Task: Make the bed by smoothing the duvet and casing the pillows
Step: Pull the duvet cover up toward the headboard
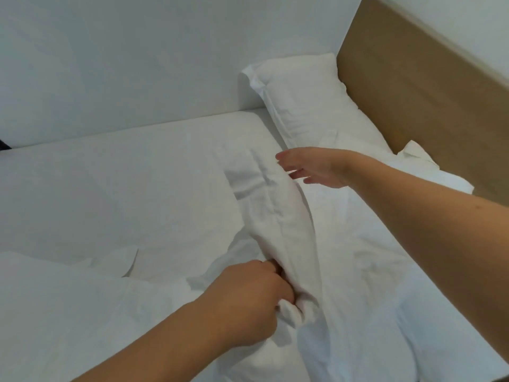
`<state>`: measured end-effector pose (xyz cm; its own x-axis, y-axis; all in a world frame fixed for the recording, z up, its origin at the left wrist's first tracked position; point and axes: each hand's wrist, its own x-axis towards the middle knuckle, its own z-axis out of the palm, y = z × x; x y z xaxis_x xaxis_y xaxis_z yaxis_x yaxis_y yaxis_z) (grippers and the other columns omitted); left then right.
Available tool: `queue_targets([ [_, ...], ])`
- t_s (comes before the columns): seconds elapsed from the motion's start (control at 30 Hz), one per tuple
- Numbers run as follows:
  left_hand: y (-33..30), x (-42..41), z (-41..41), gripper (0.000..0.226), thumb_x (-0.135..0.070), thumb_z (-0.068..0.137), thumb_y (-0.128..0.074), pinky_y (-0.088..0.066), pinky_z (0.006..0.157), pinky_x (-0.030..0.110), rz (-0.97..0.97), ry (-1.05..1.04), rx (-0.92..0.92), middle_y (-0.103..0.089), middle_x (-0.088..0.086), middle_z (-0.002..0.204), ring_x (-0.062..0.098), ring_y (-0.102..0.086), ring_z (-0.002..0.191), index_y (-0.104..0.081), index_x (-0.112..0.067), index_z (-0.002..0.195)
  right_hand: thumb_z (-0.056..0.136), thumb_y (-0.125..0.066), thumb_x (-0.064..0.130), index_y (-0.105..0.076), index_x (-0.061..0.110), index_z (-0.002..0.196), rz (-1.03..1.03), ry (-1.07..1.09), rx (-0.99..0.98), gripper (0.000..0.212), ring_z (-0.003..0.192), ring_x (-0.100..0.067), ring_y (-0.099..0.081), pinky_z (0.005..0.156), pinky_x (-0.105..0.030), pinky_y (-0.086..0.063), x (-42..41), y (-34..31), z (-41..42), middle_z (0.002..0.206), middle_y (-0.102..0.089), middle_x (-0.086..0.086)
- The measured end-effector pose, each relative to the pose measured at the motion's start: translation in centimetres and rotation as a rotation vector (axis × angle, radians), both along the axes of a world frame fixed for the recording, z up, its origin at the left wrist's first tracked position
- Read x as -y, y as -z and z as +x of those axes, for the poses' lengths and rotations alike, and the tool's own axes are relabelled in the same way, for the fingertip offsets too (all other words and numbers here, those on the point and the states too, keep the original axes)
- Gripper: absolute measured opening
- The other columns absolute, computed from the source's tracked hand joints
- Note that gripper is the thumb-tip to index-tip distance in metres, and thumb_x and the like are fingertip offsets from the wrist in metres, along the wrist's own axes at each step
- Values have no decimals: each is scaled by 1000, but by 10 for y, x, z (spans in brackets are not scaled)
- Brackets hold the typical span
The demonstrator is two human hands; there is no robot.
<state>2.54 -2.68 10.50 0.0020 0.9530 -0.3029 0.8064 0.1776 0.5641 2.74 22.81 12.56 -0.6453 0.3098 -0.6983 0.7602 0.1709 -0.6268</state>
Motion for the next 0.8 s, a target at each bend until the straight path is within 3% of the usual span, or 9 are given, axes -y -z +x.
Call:
queue_targets([
  [0.13,-3,7,2,32,-9,86,-50,-37,69,28,-11,46,-82,-54,-3,103,17,-50,89,-70,-28,103,80,-54,19,-56,33,130,101,-141,-89,52,120,-9,-50,103,-31,-36,20,1,-5,131,-57,15],
  [0.2,-2,9,0,33,-9,86,-50,-34,69,27,-15,41,-118,-55,-3,103,14,-45,85,-70,-28,103,67,-52,13,-57,36,128,112,-199,-117,66,113,-9,-55,82,-24,-44,30,-6,-5,125,-61,17],
  [0.27,-2,10,-1,33,-8,85,-51,-35,70,27,-43,36,-134,-56,-4,104,13,-45,87,-70,-29,103,69,-49,6,-63,29,117,99,-262,-113,55,101,-12,-59,72,-20,-42,39,-11,-3,113,-66,11],
  [0.43,5,20,-2,34,-10,83,-52,-41,68,30,-95,-36,-119,-53,-4,104,18,-51,91,-70,-30,103,78,-48,8,-63,30,111,-106,-325,0,42,108,-11,-55,89,-23,-41,43,-31,16,115,-63,13],
  [0.5,7,25,-2,40,-11,84,-49,-44,68,30,-74,-85,-107,-48,-3,102,18,-48,90,-68,-35,110,74,-52,11,-61,37,118,-259,-274,84,52,126,-15,-43,114,-41,-21,35,-44,24,131,-55,16],
  [0.57,7,30,-1,44,-11,86,-46,-41,67,29,-60,-140,-123,-40,-4,95,17,-43,88,-63,-37,117,67,-63,17,-61,45,118,-287,-308,188,58,136,-18,-31,115,-59,0,34,-56,31,139,-49,16],
  [0.63,6,32,4,39,-14,89,-43,-39,68,28,-81,-222,-182,-37,-4,94,18,-42,91,-55,-31,122,71,-73,17,-60,42,115,-110,-357,319,52,130,-15,-32,115,-62,-6,41,-61,34,134,-52,12],
  [0.7,6,33,12,32,-17,90,-42,-38,73,29,-187,-323,-264,-41,0,103,21,-43,96,-48,-22,121,77,-75,17,-59,30,115,237,-388,371,43,120,-19,-44,111,-55,-29,46,-56,37,122,-57,4],
  [0.8,9,29,25,31,-26,88,-44,-35,83,34,-383,-454,-303,-44,7,119,24,-42,103,-43,-16,117,81,-72,21,-62,14,115,637,-293,138,36,107,-27,-58,97,-40,-47,44,-47,42,113,-64,-6],
])
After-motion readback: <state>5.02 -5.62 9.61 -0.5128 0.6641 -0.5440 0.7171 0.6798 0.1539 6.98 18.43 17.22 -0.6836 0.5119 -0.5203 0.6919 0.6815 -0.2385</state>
